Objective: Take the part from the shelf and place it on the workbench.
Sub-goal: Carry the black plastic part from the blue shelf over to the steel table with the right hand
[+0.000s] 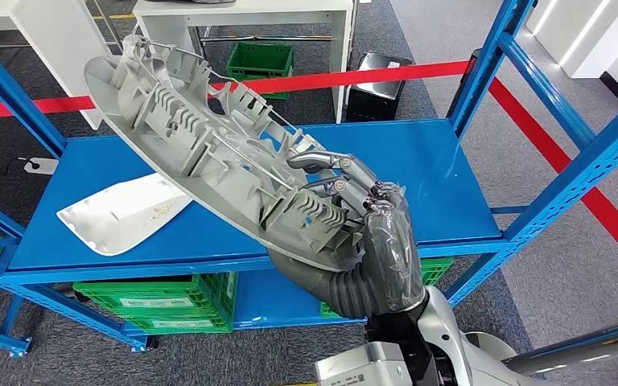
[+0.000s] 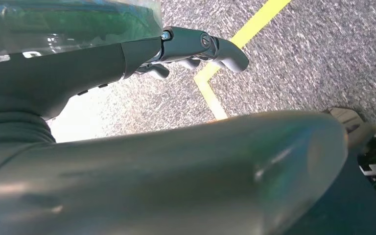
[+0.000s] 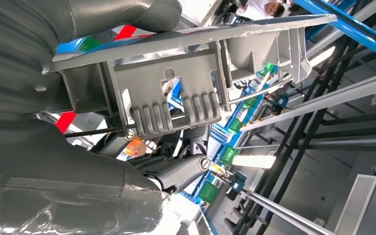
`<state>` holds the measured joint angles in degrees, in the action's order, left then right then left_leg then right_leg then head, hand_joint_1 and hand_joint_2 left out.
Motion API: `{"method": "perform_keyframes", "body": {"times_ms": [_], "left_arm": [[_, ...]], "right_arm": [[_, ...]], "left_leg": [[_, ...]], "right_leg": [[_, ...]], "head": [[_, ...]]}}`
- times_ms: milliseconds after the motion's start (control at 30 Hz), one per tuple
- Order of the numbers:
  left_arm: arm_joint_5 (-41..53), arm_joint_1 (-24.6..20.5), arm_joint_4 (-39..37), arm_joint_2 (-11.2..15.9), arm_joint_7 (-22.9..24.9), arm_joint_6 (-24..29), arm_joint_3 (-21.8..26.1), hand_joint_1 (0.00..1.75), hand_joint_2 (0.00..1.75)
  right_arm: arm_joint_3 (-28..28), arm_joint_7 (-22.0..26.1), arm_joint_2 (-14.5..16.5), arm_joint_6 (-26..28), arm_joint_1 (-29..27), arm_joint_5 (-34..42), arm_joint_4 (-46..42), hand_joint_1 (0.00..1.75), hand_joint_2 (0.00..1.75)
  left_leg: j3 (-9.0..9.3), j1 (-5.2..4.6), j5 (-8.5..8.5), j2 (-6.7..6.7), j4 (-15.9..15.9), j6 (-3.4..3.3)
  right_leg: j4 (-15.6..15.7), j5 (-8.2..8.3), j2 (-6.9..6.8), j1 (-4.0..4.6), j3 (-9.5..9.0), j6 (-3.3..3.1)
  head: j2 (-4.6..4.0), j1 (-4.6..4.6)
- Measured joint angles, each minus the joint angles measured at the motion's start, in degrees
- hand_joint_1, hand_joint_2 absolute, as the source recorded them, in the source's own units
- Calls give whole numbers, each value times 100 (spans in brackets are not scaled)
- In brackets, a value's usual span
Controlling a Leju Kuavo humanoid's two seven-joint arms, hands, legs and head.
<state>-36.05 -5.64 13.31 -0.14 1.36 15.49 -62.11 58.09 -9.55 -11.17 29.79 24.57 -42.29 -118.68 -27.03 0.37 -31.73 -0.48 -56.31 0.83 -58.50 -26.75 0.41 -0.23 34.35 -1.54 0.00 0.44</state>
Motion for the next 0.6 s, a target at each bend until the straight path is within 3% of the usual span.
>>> {"method": "perform_keyframes", "body": {"times_ms": [367,500,600], "left_arm": [[-222,4,0,1,-45,-108,78,0,175],[-318,9,-3,6,-84,-121,152,0,175],[-370,8,-4,3,-108,-123,200,0,175]], "right_arm": [[-12,-1,-7,-25,-24,179,0,175,175],[-17,-7,-13,-46,-27,234,0,175,175],[-27,-9,-18,-62,-25,260,-8,175,175]], "left_leg": [[-4,-4,-4,0,-10,-6],[-17,-31,-11,-4,-42,-63],[46,-7,89,12,87,-138]], "right_leg": [[5,4,0,-6,0,6],[21,29,-2,-41,7,46],[53,26,-2,-42,-8,112]], "head": [[0,1],[0,-17],[0,-33]]}}
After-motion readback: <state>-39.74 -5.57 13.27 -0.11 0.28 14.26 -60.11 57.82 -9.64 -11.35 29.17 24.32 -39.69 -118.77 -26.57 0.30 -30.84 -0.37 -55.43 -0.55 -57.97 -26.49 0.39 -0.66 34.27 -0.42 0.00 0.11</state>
